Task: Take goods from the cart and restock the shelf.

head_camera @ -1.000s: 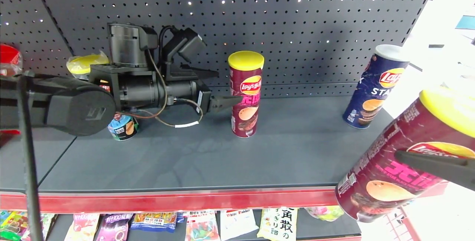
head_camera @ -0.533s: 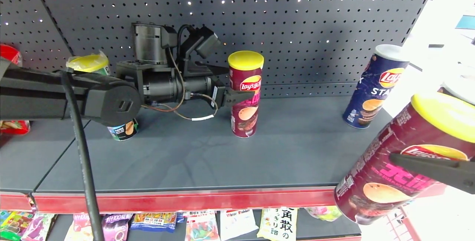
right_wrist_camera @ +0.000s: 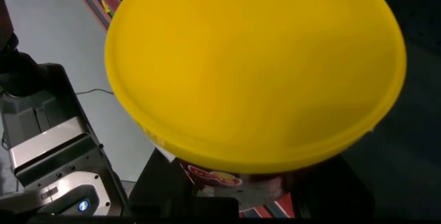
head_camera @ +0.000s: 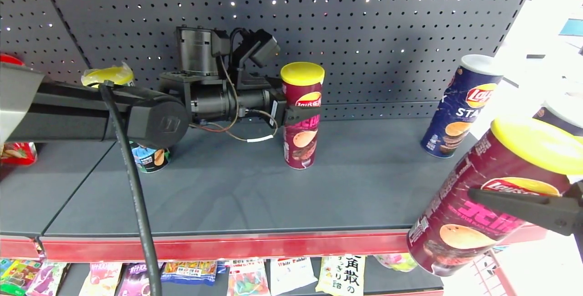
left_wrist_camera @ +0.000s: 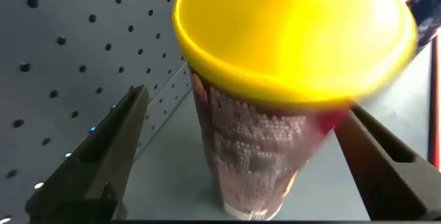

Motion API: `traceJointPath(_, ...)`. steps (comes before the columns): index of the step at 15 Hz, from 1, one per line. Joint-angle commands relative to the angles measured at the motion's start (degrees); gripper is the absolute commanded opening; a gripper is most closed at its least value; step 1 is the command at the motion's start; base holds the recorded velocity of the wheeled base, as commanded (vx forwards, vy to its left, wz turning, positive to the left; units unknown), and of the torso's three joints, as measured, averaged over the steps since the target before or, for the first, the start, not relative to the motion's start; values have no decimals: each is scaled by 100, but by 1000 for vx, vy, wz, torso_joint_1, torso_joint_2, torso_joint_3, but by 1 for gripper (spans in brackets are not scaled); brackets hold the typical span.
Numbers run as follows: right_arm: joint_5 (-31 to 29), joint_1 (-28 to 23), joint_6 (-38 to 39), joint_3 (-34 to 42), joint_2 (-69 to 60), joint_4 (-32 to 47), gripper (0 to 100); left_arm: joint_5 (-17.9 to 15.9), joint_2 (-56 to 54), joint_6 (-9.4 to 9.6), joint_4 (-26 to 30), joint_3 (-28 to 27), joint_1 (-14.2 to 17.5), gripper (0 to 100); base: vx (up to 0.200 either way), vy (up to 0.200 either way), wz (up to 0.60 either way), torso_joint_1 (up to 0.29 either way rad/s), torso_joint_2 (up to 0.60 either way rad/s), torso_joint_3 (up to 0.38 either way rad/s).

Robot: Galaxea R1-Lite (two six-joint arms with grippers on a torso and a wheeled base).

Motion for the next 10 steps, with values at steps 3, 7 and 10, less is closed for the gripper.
traceJointPath(3, 3, -5, -1, 4, 52, 0, 0, -3, 16, -76, 6, 51, -124, 0, 0, 0, 0, 0, 0, 0)
traceJointPath(7, 3, -5, -1, 12, 79, 0, 0, -21, -248, -243, -3, 376, -195, 0, 0, 0, 0, 0, 0, 0)
traceJointPath(10, 3, -5, -1, 12, 105, 0, 0, -196, -828, -243, -3, 1132, -256, 0, 0, 0, 0, 0, 0, 0)
